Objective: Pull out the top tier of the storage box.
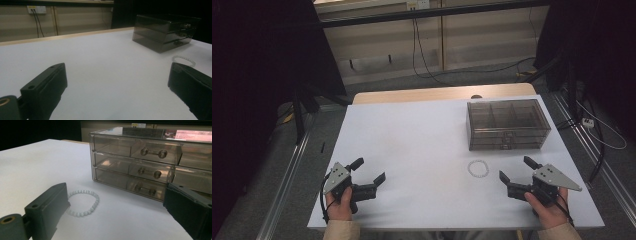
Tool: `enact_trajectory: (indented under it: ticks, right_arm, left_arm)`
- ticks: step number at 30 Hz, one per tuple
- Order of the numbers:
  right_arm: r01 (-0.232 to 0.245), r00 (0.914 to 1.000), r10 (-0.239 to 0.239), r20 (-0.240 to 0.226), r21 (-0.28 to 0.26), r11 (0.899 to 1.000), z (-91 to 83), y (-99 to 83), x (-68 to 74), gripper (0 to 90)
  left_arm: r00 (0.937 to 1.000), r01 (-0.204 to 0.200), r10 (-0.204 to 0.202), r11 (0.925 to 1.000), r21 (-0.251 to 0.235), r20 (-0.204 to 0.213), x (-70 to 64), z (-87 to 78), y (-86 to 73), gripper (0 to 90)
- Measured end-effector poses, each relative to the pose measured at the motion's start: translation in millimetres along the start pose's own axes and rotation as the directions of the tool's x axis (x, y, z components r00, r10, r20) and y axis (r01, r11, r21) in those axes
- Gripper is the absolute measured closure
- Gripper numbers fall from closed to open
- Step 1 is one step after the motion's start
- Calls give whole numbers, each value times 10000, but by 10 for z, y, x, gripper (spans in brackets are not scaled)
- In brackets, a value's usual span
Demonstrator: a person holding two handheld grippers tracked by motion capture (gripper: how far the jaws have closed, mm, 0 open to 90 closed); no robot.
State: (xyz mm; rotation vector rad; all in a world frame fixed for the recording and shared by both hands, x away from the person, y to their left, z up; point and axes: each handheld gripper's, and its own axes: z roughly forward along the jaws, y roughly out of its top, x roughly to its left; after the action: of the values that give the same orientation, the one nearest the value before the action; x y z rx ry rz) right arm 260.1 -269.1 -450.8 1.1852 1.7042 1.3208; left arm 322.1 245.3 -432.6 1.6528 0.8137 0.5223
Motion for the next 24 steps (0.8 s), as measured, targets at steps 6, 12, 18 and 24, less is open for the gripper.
enact_trajectory:
  ticks: [6,12,18,24]
  right_arm:
    - [132,9998,-132,-131,2,9999,61,44,29,84]
    - [144,9995,-136,-273,282,9995,152,95,24,110]
    - [275,9949,-212,-984,625,9977,300,182,60,154]
    - [727,9831,-472,-1771,1408,9874,421,203,160,367]
  left_arm:
    - [10000,-9,8,10000,26,26,-5,-8,-9,25]
    - [10000,-59,58,10000,54,47,-13,1,-7,25]
    - [9999,-102,101,9999,87,86,-20,24,-8,25]
    - [9998,-150,149,9998,118,114,-24,26,-10,25]
